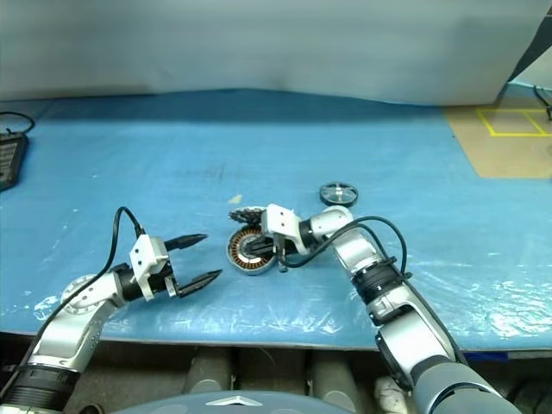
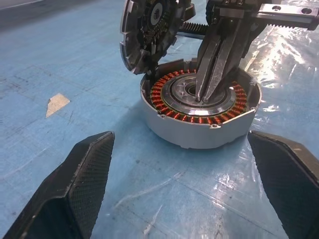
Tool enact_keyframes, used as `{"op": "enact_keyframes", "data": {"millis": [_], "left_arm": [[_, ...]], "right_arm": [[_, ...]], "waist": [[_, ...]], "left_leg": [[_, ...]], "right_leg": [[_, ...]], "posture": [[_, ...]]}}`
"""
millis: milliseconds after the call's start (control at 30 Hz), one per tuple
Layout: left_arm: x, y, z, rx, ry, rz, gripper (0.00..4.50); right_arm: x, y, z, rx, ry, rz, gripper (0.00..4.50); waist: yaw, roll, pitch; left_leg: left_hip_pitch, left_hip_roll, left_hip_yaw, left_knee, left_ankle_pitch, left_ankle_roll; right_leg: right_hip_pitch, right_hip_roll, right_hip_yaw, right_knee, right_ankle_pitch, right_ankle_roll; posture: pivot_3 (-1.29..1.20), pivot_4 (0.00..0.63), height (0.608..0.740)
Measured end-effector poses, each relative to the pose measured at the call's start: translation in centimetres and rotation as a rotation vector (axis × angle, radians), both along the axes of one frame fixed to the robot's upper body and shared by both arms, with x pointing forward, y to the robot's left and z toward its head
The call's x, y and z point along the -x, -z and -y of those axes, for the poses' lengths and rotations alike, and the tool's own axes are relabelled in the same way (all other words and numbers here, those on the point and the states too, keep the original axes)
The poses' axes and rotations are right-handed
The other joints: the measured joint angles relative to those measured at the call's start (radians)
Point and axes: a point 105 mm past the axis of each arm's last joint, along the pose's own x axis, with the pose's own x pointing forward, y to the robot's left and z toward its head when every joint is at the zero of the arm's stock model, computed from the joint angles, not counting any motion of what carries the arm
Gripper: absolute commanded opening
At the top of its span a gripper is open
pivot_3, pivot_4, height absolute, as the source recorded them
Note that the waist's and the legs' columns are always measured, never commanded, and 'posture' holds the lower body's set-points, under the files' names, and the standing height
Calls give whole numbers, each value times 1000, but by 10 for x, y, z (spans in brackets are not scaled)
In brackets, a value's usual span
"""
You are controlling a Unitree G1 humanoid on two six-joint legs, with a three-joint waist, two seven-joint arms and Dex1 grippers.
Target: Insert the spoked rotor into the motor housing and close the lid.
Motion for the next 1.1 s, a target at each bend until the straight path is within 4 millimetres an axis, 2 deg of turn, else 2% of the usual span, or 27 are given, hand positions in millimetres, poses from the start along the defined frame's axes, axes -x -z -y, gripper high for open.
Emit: {"op": "enact_keyframes", "data": {"millis": [200, 300, 433, 733, 900, 1100], "left_arm": [[-1, -1, 0, -1, 2, 2, 4500], [-1, -1, 1, -1, 2, -2, 4500], [-2, -2, 1, -1, 3, -5, 4500], [-1, -5, 4, -1, 11, -5, 4500], [-1, -6, 5, -1, 14, -7, 4500], [-1, -5, 5, -1, 14, -13, 4500]], "right_arm": [[7, -4, 8, -40, 10, -94, 49], [14, -14, 8, -108, -5, -165, 49], [15, -24, 10, -127, -4, -160, 49], [10, -18, 22, -95, 63, -160, 49], [9, -17, 15, -118, 78, -155, 49], [8, -7, 7, -115, 79, -165, 49]], "waist": [[-1, 0, 0], [-2, 0, 0], [-2, 0, 0], [-2, 0, 0], [-4, 0, 0], [-3, 0, 0]], "left_leg": [[-3, 0, 0, -1, 1, -1], [-3, 0, 0, -1, 1, -1], [-3, 1, 0, -1, 1, -1], [-3, 0, 0, -1, 1, -1], [-3, 0, 0, -1, 1, -1], [-4, 0, 0, -2, 1, -2]], "right_leg": [[-2, 1, 0, -1, 0, 0], [-3, 1, 0, -1, 0, 0], [-3, 1, 0, -1, 0, 0], [-3, 1, 0, -1, 0, 0], [-4, 1, 0, -1, 0, 0], [-4, 1, 0, -2, 0, 0]], "posture": [[0, 150, 740], [0, 150, 740], [0, 150, 740], [0, 150, 740], [0, 150, 740], [0, 150, 740]]}}
